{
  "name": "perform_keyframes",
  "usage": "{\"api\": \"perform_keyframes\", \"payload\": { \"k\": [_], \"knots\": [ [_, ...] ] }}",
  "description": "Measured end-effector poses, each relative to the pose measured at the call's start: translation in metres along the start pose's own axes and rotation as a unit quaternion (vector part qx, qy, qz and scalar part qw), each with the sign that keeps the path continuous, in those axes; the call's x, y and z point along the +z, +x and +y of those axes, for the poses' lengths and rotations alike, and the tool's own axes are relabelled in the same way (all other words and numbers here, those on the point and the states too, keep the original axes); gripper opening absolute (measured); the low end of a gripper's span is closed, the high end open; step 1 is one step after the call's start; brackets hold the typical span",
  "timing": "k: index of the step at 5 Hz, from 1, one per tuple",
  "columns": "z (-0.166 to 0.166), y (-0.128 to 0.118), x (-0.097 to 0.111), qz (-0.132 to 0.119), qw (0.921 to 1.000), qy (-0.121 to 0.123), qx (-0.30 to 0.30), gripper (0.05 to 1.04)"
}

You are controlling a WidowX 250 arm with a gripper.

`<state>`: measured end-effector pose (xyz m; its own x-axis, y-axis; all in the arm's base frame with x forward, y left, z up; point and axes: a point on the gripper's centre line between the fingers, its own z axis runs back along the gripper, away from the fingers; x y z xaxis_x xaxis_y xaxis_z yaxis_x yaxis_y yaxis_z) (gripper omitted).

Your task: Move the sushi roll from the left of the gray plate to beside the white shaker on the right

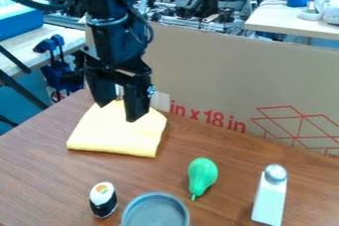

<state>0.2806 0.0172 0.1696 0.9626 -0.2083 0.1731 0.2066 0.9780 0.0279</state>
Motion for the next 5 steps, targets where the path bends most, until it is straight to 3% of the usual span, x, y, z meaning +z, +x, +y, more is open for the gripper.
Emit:
{"api": "perform_keyframes", "payload": {
  "k": [1,2,3,4,5],
  "knots": [
    [0.007,-0.014,-0.033,0.040,0.9984,-0.038,-0.016,1.006],
    [0.010,-0.026,-0.056,0.061,0.9954,-0.061,-0.041,1.006],
    [0.009,-0.035,-0.075,0.092,0.9907,-0.065,-0.077,1.006],
    [0.011,-0.041,-0.079,0.116,0.9888,-0.043,-0.082,1.006],
    [0.010,-0.046,-0.093,0.123,0.9896,-0.013,-0.073,1.006]
  ]
}}
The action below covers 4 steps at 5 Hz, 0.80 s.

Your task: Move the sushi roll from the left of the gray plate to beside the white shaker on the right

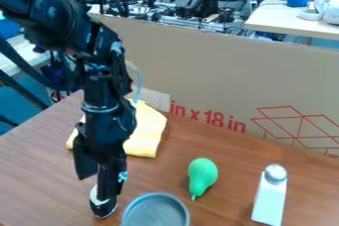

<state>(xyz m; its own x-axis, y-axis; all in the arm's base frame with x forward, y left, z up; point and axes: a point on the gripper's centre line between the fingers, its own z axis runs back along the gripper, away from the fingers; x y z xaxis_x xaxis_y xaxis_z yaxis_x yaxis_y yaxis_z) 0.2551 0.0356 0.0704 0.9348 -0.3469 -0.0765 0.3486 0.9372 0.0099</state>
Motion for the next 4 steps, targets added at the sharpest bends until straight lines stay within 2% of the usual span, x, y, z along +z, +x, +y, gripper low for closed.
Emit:
{"api": "perform_keyframes", "payload": {
  "k": [1,2,3,4],
  "knots": [
    [0.001,-0.002,-0.009,0.012,0.9995,0.018,0.023,1.006],
    [0.003,-0.001,-0.023,0.009,0.9989,0.018,0.042,1.006],
    [0.007,0.000,-0.038,0.015,0.9987,0.006,0.049,1.006],
    [0.013,0.004,-0.046,0.005,0.9983,-0.001,0.058,0.946]
  ]
}}
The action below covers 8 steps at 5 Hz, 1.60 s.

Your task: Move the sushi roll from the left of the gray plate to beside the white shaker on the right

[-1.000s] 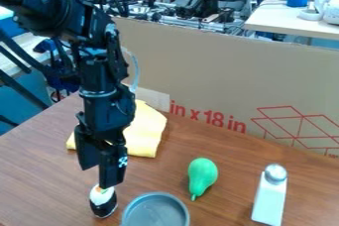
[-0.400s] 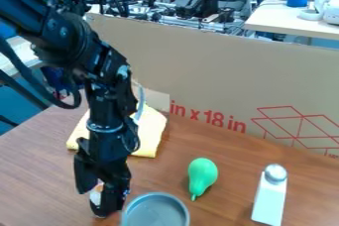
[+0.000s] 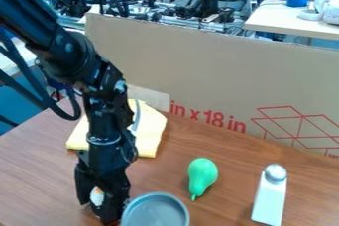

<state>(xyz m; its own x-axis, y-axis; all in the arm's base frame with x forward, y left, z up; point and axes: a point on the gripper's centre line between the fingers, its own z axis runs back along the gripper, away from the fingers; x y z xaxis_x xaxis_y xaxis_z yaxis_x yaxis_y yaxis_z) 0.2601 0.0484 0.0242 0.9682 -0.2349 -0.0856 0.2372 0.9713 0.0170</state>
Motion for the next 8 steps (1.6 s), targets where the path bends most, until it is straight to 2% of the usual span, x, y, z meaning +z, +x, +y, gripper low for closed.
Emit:
{"api": "perform_keyframes", "payload": {
  "k": [1,2,3,4,5,6,7,8],
  "knots": [
    [0.001,0.010,0.002,-0.027,0.9993,0.019,0.017,0.694],
    [-0.003,0.011,0.013,-0.107,0.9900,0.035,0.084,0.608],
    [-0.016,0.021,0.057,-0.197,0.9746,0.023,0.105,0.606],
    [-0.046,0.049,0.103,-0.264,0.9617,0.021,0.072,0.606],
    [-0.076,0.080,0.143,-0.275,0.9595,-0.020,0.056,0.606],
    [-0.114,0.097,0.139,-0.228,0.9734,-0.021,0.018,0.606],
    [-0.171,0.087,0.124,-0.172,0.9841,-0.012,-0.042,0.606],
    [-0.212,0.069,0.113,-0.136,0.9865,-0.022,-0.088,0.606]
  ]
}}
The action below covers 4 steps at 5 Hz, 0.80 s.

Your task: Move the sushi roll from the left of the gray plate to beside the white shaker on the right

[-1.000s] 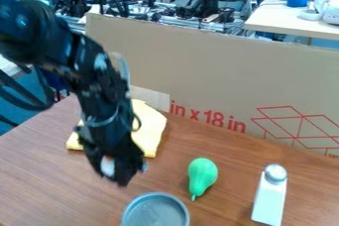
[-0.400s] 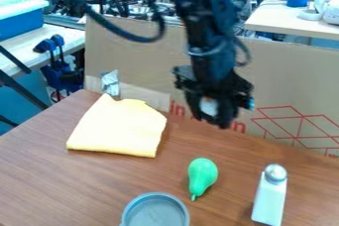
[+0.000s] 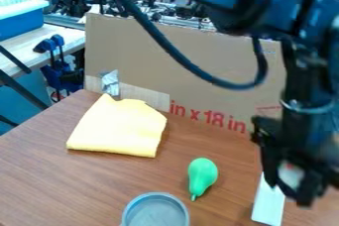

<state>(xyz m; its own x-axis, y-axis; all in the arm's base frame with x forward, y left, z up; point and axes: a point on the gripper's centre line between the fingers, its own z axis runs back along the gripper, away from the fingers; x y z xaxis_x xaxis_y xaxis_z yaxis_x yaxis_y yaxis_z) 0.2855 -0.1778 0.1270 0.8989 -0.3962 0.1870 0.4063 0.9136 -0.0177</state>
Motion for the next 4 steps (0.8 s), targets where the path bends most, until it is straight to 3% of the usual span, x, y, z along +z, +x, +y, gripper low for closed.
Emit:
{"api": "perform_keyframes", "payload": {
  "k": [1,2,4],
  "knots": [
    [-0.026,-0.013,-0.018,0.038,0.9984,-0.025,-0.033,0.606],
    [-0.031,-0.019,-0.045,0.057,0.9965,-0.023,-0.056,0.606],
    [-0.015,-0.031,-0.089,0.094,0.9926,0.035,-0.068,0.606]
  ]
}}
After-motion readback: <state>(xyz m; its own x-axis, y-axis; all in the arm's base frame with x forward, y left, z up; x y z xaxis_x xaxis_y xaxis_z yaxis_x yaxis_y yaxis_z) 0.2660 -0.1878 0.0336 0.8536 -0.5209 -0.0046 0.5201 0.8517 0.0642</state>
